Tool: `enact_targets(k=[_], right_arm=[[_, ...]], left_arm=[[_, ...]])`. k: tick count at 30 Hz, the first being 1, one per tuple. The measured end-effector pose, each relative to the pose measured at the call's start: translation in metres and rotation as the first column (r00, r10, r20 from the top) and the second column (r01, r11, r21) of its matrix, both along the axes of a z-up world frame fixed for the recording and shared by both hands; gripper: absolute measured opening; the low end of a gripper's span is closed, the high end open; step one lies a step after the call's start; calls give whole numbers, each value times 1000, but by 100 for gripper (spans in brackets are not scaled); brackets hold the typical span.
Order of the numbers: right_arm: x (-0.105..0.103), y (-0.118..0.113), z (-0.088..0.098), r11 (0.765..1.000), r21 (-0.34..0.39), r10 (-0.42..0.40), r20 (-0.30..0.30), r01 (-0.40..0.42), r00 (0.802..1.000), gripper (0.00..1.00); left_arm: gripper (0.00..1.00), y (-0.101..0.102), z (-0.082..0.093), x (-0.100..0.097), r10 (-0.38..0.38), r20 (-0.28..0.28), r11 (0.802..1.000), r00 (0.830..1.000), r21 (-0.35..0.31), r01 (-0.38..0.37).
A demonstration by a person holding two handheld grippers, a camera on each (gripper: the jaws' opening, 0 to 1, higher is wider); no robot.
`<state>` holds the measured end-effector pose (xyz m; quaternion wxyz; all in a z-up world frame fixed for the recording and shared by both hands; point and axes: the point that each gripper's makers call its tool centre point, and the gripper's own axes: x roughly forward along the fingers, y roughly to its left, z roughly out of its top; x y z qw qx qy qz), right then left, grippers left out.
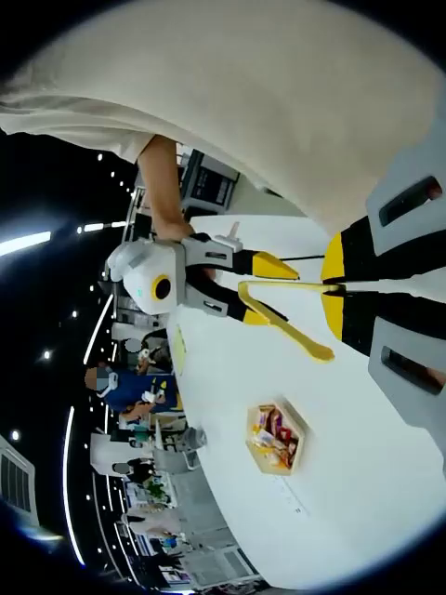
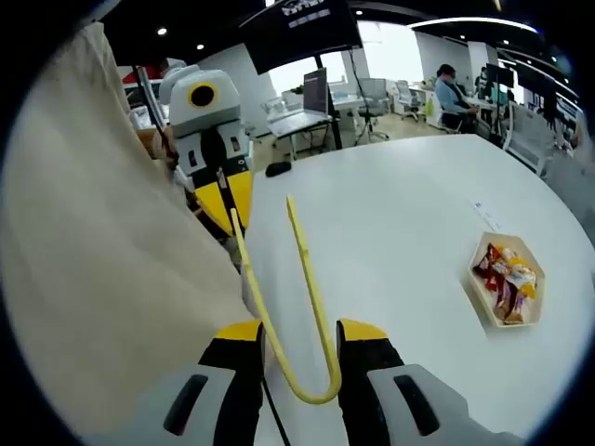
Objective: Place the target food into the container with the food tongs after gripping and lifting it, then release it inside without dropping or visibly crushing the food.
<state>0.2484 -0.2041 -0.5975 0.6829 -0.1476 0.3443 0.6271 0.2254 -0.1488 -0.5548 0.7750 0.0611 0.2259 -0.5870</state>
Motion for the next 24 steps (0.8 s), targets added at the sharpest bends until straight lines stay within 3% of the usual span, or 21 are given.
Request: enact_targets(k=[24], right_arm=[[-5, -14, -6, 999, -31, -8, -6, 8, 1000, 22]], left_arm=[[0, 3, -14, -8, -17, -22, 999, 1000, 46, 18]])
